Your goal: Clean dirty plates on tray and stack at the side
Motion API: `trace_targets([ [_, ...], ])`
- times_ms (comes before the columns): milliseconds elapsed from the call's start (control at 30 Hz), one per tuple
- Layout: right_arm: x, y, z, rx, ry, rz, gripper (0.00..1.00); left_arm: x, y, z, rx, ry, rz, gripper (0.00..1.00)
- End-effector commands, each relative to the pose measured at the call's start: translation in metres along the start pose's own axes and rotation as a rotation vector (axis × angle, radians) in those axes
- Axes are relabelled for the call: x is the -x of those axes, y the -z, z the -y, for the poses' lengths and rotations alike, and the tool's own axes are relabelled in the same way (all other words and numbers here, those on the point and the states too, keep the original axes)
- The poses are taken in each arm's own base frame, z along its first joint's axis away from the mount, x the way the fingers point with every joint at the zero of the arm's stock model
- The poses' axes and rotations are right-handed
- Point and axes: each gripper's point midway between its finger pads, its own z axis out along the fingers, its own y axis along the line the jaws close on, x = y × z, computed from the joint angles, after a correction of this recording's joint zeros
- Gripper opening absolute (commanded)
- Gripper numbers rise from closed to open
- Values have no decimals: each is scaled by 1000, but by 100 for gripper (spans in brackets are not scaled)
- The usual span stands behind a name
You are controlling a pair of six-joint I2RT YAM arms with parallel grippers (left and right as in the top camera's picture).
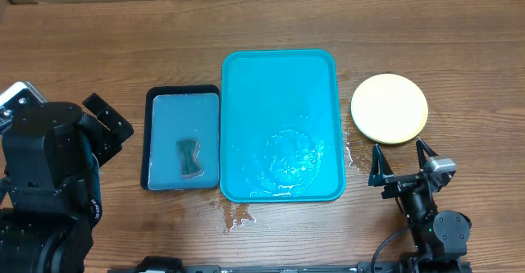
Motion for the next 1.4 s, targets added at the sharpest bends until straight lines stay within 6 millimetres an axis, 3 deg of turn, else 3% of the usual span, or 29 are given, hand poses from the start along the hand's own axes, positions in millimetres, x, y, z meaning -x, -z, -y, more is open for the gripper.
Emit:
trace_targets([
  [0, -2, 0, 2, -10, 1, 4, 100, 7, 3, -3, 11, 0, 27, 100],
  [467, -2, 0, 2, -10, 1, 4, 100, 3, 4, -7, 26, -50, 11, 100],
  [567, -2, 0, 2, -10, 1, 4, 100, 11, 7, -13, 42, -47, 65, 100],
  [633, -2, 0, 2, -10, 1, 4, 100, 13, 10, 0, -53, -37, 95, 100],
  [733, -2, 0, 2, -10, 1, 4, 100, 10, 20, 38, -318, -163, 159, 100],
  [833, -2, 0, 2, -10, 1, 4, 100, -3, 33, 68, -569, -293, 276, 100],
  [900, -2, 0, 2, -10, 1, 4, 100, -14, 37, 73, -655, -327, 343, 100],
  [1167, -2, 0, 2, -10, 1, 4, 100, -76, 11, 47, -708, -323, 439, 100],
  [1367, -2, 0, 2, -10, 1, 4, 100, -115, -13, 39, -760, -310, 542, 100],
])
